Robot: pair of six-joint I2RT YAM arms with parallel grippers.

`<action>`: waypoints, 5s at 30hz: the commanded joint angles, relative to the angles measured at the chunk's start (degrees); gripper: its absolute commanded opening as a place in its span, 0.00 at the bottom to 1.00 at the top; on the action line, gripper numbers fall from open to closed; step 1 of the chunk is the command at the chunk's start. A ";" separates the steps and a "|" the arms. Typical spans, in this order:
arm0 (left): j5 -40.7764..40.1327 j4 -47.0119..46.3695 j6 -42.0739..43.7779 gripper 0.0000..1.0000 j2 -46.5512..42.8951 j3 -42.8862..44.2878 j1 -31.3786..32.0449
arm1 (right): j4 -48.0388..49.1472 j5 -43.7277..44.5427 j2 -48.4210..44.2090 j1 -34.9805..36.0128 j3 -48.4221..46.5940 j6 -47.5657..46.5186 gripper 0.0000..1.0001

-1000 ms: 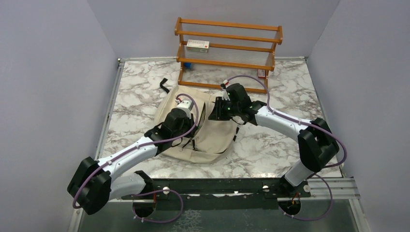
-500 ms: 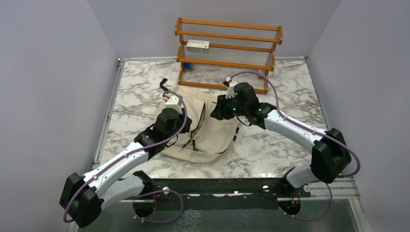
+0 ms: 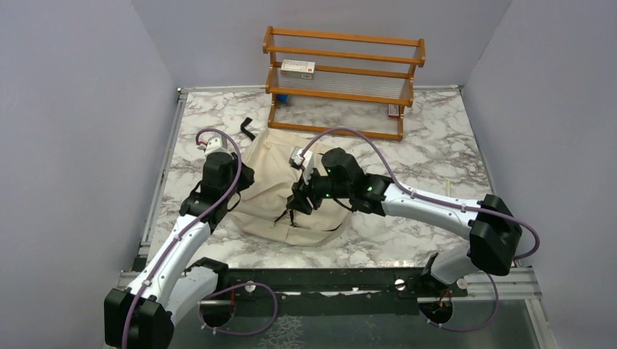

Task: Pack the student bag
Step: Zip the student bag at the center of the board.

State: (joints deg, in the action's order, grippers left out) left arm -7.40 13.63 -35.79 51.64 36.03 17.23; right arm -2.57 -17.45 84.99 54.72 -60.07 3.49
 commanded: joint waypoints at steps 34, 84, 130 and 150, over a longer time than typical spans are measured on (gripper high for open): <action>4.49 0.79 1.43 0.22 -3.93 -2.39 -1.59 | -0.27 2.91 14.40 11.88 -3.94 -68.46 0.47; 4.77 0.17 1.51 0.22 -3.34 -2.70 -1.59 | -6.05 9.37 18.38 13.74 -11.14 -64.09 0.01; 28.63 -10.27 9.18 0.43 -8.88 -7.11 -1.59 | 24.69 10.69 8.88 -3.56 0.95 7.29 0.01; 37.52 -9.57 16.12 0.55 -7.70 -3.54 1.22 | 27.53 2.23 8.21 -6.15 -6.93 17.05 0.01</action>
State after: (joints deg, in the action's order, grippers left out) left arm 27.07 5.37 -22.24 43.72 30.46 17.43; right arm 19.18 -13.32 94.06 49.34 -62.87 16.80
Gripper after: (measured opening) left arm 0.529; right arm 0.016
